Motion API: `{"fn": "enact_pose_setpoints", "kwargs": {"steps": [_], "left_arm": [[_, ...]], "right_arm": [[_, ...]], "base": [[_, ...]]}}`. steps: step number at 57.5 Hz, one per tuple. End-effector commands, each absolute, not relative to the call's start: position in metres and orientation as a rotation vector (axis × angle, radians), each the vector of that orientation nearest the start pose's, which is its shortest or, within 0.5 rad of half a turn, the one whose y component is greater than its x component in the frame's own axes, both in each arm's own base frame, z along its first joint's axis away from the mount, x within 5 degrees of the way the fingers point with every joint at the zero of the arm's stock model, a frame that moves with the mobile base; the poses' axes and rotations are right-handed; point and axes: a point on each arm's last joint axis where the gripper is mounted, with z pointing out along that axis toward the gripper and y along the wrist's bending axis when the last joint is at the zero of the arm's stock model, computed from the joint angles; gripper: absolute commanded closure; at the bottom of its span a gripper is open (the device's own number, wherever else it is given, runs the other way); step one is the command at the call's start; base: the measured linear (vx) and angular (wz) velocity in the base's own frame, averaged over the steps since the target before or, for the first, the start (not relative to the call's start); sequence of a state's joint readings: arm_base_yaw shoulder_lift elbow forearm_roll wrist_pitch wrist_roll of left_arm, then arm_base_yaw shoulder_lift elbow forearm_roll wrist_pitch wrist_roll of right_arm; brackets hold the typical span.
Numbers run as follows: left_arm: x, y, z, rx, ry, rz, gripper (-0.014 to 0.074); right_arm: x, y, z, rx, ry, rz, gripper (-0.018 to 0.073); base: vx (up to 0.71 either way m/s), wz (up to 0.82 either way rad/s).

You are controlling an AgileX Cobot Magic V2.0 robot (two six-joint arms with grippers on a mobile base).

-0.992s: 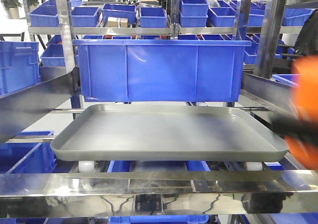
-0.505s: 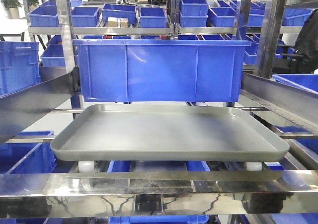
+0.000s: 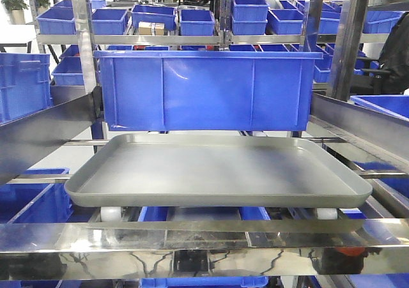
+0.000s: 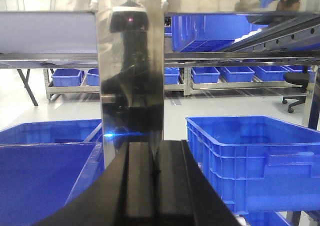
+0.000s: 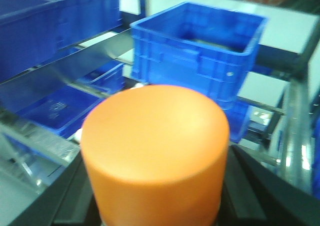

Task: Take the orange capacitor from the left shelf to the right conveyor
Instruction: 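Lift the orange cylinder off the tray with the right gripper, then drive the base to the green conveyor holding the cylinder in the right gripper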

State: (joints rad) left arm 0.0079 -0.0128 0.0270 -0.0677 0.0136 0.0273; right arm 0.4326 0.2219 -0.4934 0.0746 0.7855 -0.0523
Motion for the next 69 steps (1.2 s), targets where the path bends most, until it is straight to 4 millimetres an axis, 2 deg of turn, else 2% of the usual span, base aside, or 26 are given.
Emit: {"fn": "enact_pose_setpoints", "kwargs": {"steps": [1,69], "left_arm": [[0.0563,0.0004,0.2006,-0.038,1.450,-0.036,0.0603],[0.0563,0.0004,0.2006,-0.038,1.450,-0.036,0.0603]], "right_arm": [[0.0397,0.0216,0.3081,-0.434,1.868,0.320,0.0289],[0.0387,0.0209,0.3046,-0.445,1.906,0.309,0.0289]], "base": [[0.00,0.00],[0.00,0.01]]}}
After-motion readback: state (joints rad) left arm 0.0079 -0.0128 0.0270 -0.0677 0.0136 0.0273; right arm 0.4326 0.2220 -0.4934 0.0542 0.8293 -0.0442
